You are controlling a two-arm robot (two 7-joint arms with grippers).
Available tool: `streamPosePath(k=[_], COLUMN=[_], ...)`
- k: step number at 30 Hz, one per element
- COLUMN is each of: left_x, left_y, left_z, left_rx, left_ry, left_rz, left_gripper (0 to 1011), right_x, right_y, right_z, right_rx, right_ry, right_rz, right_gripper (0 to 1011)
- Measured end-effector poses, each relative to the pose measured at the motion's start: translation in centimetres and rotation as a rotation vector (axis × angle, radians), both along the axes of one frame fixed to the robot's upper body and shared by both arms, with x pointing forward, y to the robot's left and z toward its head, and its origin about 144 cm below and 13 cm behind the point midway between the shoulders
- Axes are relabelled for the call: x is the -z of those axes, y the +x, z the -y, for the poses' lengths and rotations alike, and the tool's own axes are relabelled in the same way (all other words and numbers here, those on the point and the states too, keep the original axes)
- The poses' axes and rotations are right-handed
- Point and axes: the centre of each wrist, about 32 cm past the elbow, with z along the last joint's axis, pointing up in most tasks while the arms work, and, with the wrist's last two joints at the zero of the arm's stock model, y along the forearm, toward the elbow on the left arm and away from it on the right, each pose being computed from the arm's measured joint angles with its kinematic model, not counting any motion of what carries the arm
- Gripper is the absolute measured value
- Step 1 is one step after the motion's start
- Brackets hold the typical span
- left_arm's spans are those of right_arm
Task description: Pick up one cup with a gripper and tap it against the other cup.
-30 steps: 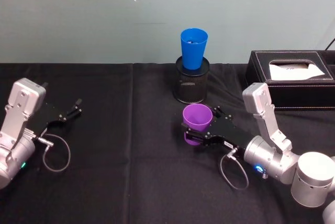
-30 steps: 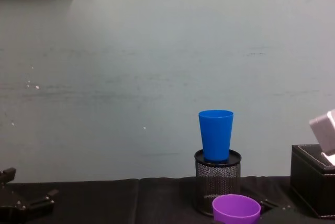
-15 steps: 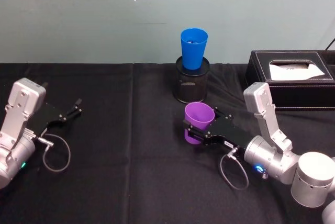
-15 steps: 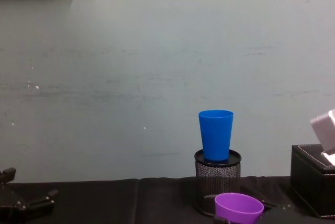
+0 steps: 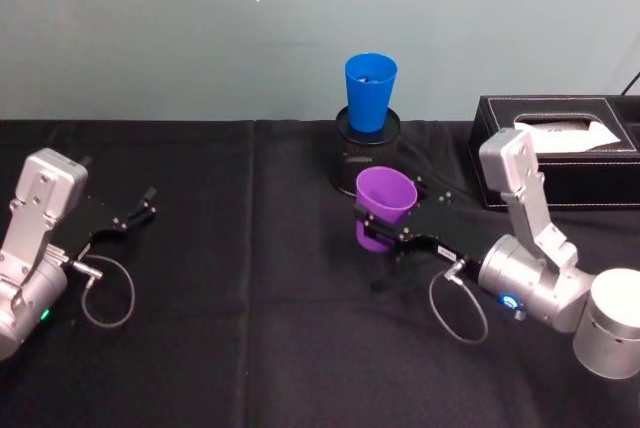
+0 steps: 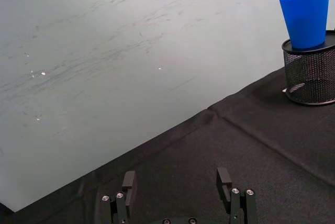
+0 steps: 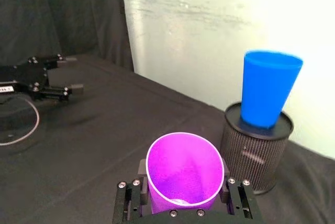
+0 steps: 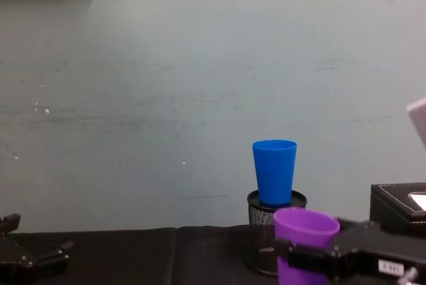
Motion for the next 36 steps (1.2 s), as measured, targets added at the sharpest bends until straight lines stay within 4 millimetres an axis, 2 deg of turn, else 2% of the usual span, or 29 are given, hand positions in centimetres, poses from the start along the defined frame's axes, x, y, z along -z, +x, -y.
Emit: streamPosePath(k=[8,13,36], left_x=[0.0,0.0,0.0], left_y=[0.0,0.0,0.0], left_z=[0.0,0.0,0.0], left_rx=[0.0,0.0,0.0], left_ry=[0.0,0.0,0.0], left_rz=[0.0,0.0,0.0], left_gripper=[1000,1000,1000], right_x=[-3.7,-4.8,-5.1], right_y=[-0.2,-0.1,0.0], right_z=[0.5,0.8,0.9], right_rx=[-0.018,-0.018,-0.017], right_ry=[-0.046,-0.059,-0.057], right_rz=[0.026,0.012,0.007], right_gripper=[741,741,741])
